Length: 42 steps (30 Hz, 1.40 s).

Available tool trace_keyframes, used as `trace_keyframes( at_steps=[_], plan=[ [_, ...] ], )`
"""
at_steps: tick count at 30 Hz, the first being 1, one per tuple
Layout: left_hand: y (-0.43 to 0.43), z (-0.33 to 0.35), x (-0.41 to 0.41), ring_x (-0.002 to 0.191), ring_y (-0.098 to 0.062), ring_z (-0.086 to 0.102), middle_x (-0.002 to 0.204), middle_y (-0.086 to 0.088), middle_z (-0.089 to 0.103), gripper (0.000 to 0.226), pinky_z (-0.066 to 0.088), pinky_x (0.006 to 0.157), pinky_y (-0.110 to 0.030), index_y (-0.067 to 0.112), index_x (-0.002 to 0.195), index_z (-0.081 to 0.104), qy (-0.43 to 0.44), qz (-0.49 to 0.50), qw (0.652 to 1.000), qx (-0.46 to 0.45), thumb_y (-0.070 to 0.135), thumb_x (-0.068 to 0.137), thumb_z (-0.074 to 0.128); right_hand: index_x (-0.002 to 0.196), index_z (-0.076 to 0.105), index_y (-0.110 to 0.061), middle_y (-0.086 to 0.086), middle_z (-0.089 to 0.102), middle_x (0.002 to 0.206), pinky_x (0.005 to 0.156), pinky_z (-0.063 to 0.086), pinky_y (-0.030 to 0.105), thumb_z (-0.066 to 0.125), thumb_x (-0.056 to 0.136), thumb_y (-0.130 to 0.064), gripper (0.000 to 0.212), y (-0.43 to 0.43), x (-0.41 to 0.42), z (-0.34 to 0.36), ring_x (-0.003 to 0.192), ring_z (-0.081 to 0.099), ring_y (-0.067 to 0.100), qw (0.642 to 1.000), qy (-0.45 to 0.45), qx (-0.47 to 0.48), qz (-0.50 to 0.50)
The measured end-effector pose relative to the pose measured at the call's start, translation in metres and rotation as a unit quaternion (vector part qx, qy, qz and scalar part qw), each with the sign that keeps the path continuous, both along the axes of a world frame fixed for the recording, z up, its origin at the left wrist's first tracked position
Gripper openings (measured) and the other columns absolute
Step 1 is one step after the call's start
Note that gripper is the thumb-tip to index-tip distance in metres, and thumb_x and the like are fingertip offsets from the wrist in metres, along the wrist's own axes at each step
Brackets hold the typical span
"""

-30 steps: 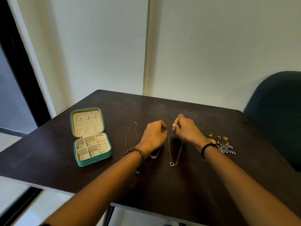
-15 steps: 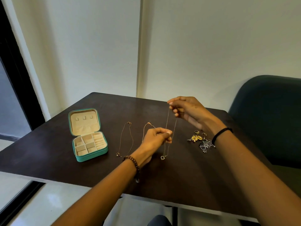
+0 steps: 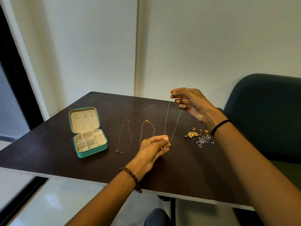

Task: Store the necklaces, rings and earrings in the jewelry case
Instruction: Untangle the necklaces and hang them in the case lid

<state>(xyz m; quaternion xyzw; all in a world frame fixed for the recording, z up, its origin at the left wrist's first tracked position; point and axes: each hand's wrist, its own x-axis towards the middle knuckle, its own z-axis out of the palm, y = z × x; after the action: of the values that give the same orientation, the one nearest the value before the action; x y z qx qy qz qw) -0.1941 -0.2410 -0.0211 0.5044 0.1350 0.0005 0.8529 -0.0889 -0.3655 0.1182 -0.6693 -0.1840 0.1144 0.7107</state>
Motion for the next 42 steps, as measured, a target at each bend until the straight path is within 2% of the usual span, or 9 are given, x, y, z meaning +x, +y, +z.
trace_keyframes(
  at_steps=[5, 13, 18, 21, 24, 27, 32, 35, 42],
  plan=[
    [0.001, -0.004, -0.006, 0.089, -0.020, 0.073, 0.100, -0.015, 0.074, 0.024, 0.060, 0.069, -0.023, 0.001, 0.108, 0.069, 0.031, 0.026, 0.998, -0.047, -0.004, 0.085, 0.069, 0.107, 0.072, 0.001, 0.007, 0.073, 0.090, 0.052, 0.032, 0.019, 0.064, 0.091, -0.004, 0.018, -0.008, 0.007, -0.001, 0.065, 0.053, 0.010, 0.999, -0.037, -0.028, -0.009],
    [-0.002, -0.003, -0.016, 0.079, -0.017, 0.075, 0.091, -0.012, 0.073, 0.021, 0.059, 0.068, -0.024, 0.008, 0.099, 0.060, 0.000, 0.070, 0.985, 0.159, 0.008, 0.084, 0.075, 0.101, 0.074, -0.004, 0.008, 0.073, 0.096, 0.052, 0.038, 0.017, 0.068, 0.089, -0.005, 0.013, -0.012, 0.021, -0.014, 0.070, 0.056, 0.011, 0.985, -0.119, -0.116, -0.050],
    [0.002, -0.004, -0.029, 0.071, -0.007, 0.071, 0.078, 0.001, 0.073, 0.011, 0.059, 0.070, -0.024, 0.022, 0.102, 0.068, -0.106, 0.032, 0.917, 0.384, 0.022, 0.091, 0.069, 0.105, 0.075, -0.016, -0.002, 0.073, 0.097, 0.065, 0.047, 0.014, 0.072, 0.091, -0.014, 0.014, -0.010, 0.036, -0.034, 0.073, 0.063, 0.006, 0.943, -0.217, -0.233, -0.097],
    [0.003, -0.006, -0.029, 0.067, -0.001, 0.067, 0.077, 0.014, 0.069, 0.019, 0.059, 0.080, -0.028, 0.029, 0.111, 0.070, -0.108, 0.019, 0.863, 0.493, 0.032, 0.092, 0.066, 0.108, 0.076, -0.018, -0.004, 0.073, 0.101, 0.076, 0.049, 0.013, 0.072, 0.092, -0.016, 0.016, -0.005, 0.043, -0.048, 0.084, 0.063, 0.002, 0.921, -0.248, -0.285, -0.098],
    [0.003, -0.005, -0.028, 0.063, 0.003, 0.057, 0.073, 0.019, 0.061, 0.023, 0.057, 0.079, -0.025, 0.032, 0.112, 0.071, -0.099, -0.004, 0.810, 0.578, 0.041, 0.093, 0.063, 0.109, 0.076, -0.013, -0.001, 0.072, 0.102, 0.070, 0.044, 0.004, 0.071, 0.093, -0.014, 0.017, 0.000, 0.050, -0.062, 0.088, 0.062, 0.003, 0.903, -0.260, -0.329, -0.096],
    [0.004, -0.005, -0.027, 0.076, 0.002, 0.054, 0.093, 0.018, 0.064, 0.021, 0.055, 0.077, -0.026, 0.034, 0.107, 0.072, -0.119, -0.026, 0.750, 0.650, 0.045, 0.093, 0.061, 0.104, 0.077, -0.013, 0.000, 0.073, 0.101, 0.064, 0.041, 0.002, 0.071, 0.093, -0.014, 0.013, 0.002, 0.057, -0.078, 0.086, 0.061, 0.002, 0.889, -0.263, -0.366, -0.085],
    [0.007, -0.012, -0.021, 0.121, -0.001, 0.039, 0.134, 0.017, 0.051, 0.024, 0.043, 0.081, -0.021, 0.033, 0.111, 0.070, -0.198, -0.051, 0.641, 0.740, 0.044, 0.096, 0.055, 0.103, 0.076, -0.013, -0.002, 0.071, 0.100, 0.062, 0.038, -0.001, 0.068, 0.095, -0.012, 0.011, 0.005, 0.067, -0.100, 0.089, 0.060, 0.005, 0.886, -0.245, -0.386, -0.076],
    [0.006, -0.015, -0.016, 0.128, -0.005, 0.040, 0.136, 0.013, 0.054, 0.028, 0.043, 0.094, -0.026, 0.027, 0.117, 0.069, -0.226, -0.064, 0.629, 0.741, 0.039, 0.099, 0.051, 0.102, 0.077, -0.013, -0.003, 0.068, 0.098, 0.065, 0.038, 0.005, 0.069, 0.095, -0.013, 0.011, 0.006, 0.074, -0.113, 0.094, 0.060, 0.010, 0.884, -0.240, -0.394, -0.073],
    [0.006, -0.018, -0.015, 0.111, -0.009, 0.050, 0.128, 0.009, 0.056, 0.035, 0.035, 0.087, -0.020, 0.027, 0.129, 0.062, -0.233, -0.088, 0.630, 0.736, 0.039, 0.103, 0.043, 0.105, 0.076, -0.014, -0.001, 0.070, 0.103, 0.081, 0.044, 0.023, 0.069, 0.094, -0.015, 0.013, 0.005, 0.085, -0.130, 0.095, 0.059, 0.010, 0.881, -0.218, -0.418, -0.038]
  ],
)
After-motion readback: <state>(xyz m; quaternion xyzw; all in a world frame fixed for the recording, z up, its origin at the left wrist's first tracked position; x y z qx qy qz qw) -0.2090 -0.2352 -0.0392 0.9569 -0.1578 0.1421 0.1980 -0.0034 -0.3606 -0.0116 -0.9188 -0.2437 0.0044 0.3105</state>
